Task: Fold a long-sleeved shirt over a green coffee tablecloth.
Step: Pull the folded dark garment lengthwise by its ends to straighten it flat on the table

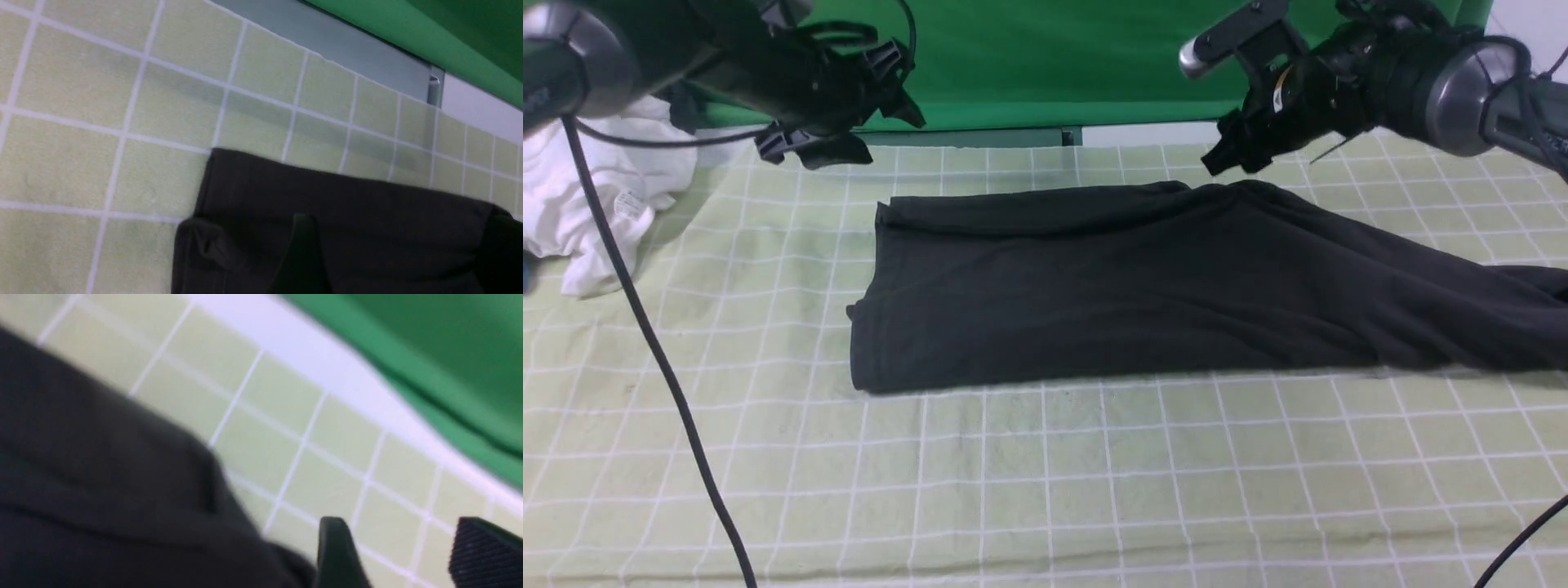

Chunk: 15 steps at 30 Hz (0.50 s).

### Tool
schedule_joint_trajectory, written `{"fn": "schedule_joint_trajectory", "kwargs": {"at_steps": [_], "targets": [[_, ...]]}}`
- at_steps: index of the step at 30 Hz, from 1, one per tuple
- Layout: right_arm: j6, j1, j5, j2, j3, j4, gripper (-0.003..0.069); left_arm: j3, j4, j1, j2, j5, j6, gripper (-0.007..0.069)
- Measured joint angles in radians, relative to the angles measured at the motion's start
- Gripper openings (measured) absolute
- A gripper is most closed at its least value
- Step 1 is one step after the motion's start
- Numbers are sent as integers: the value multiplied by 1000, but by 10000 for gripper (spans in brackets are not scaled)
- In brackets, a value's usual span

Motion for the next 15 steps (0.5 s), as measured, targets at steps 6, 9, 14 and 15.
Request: {"fn": "schedule_joint_trajectory", "kwargs": {"at_steps": [6, 9, 14, 15], "targets": [[0, 0, 301, -17, -153, 25, 45, -37, 5, -16, 4, 317, 137, 361], [-2, -1, 445, -22, -179, 90, 8, -37, 40, -47, 23, 366, 155, 192], [-54, -1, 573, -6, -179, 233, 5, -37, 71, -83, 90, 273, 158, 30], [-69, -1, 597, 1, -179, 259, 5, -37, 71, -87, 103, 241, 157, 21]]}}
